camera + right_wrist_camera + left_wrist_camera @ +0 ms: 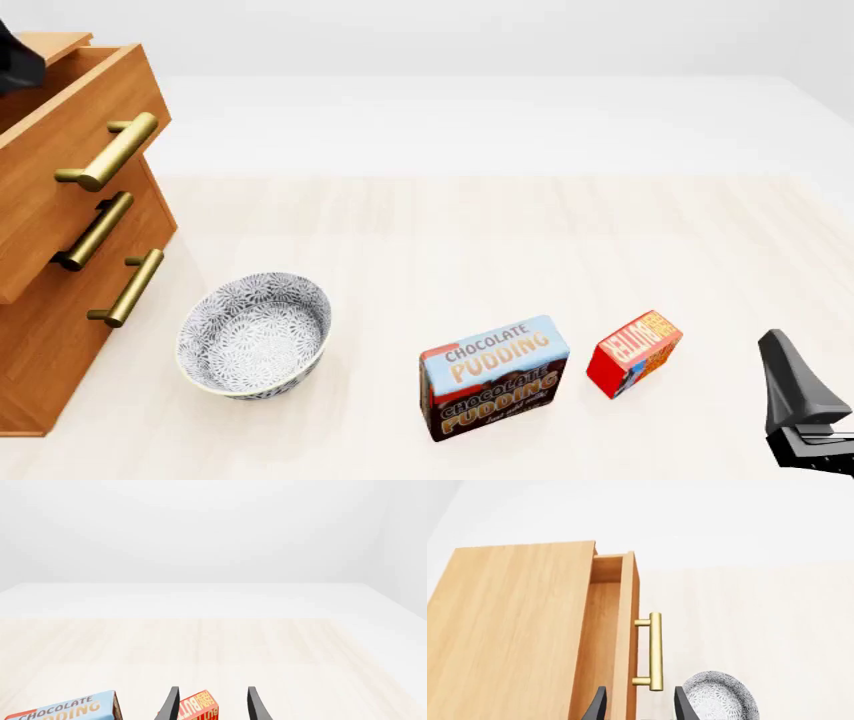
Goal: Put the butter at the back in the top drawer of the cabinet and close it.
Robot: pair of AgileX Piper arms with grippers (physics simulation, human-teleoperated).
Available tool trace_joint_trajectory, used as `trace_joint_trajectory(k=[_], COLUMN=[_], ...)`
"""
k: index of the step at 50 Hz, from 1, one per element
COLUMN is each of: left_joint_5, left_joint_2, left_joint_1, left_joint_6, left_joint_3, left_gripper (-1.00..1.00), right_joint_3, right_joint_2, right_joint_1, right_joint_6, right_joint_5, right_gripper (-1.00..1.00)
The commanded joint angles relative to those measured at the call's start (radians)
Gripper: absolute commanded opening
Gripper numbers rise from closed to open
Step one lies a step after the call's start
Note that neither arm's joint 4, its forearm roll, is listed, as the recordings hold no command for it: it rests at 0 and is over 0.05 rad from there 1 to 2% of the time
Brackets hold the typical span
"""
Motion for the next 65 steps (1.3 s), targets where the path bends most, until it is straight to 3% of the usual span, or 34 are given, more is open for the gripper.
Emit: trace_joint_trajectory(k=[1,65], left_joint_5=[-0.006,-0.090], left_joint_2=[0.017,0.083], left_joint_1=[0.012,0.038], left_joint_6=[-0.004,-0.027], left_joint_3=[0.014,0.131], left_gripper=[1.00,1.00], right_joint_3=[0.000,0.000], right_joint_2=[0.000,0.000], right_joint_1=[0.000,0.000], right_joint_6=[0.000,0.000], right_joint_5=[0.000,0.000], right_gripper=[1.00,1.00])
